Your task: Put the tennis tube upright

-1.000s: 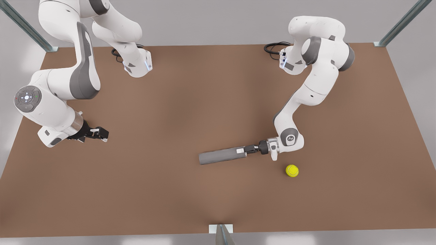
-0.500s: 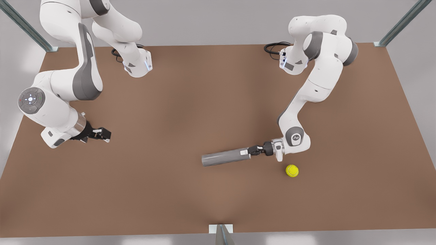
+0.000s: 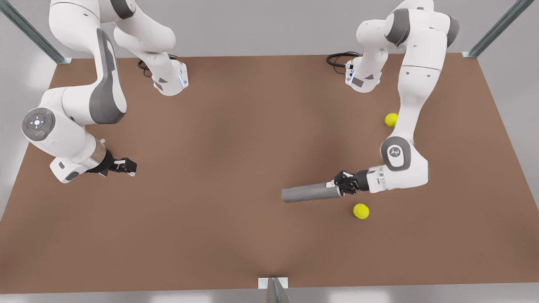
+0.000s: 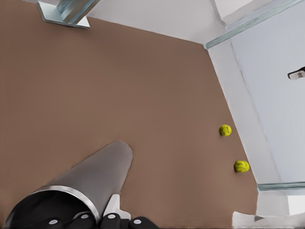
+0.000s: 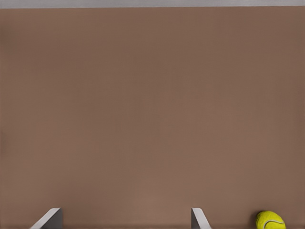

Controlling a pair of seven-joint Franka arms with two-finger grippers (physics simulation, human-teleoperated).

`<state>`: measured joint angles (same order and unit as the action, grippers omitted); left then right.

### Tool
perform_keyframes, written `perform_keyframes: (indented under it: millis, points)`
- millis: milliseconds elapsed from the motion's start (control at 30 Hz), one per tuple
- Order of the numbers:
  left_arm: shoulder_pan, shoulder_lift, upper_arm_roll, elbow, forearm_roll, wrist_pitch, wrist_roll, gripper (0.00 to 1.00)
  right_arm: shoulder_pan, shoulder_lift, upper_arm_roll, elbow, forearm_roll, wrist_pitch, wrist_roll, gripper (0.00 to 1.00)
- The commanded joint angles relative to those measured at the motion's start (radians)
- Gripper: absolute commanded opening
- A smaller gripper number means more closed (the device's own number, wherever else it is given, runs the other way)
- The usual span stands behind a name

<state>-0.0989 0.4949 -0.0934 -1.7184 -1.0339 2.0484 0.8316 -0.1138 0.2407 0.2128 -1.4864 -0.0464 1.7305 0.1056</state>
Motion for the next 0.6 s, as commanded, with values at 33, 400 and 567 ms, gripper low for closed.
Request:
perform_keyframes:
  millis: [33, 400, 567]
  points:
    - [-0.001, -0.042, 0.001, 0.000, 0.232, -0.001, -0.264, 0.21, 0.000, -0.001, 0.000, 0.002, -0.003, 0.000, 0.005, 1.00]
    - [-0.001, -0.252, 0.026, -0.003, 0.664, -0.111, -0.568, 0.21, 0.002, 0.000, 0.000, 0.002, -0.001, 0.001, 0.005, 1.00]
    - [0.002, -0.297, 0.041, -0.003, 0.883, -0.139, -0.709, 0.21, 0.003, 0.006, 0.000, 0.002, -0.001, 0.001, 0.005, 1.00]
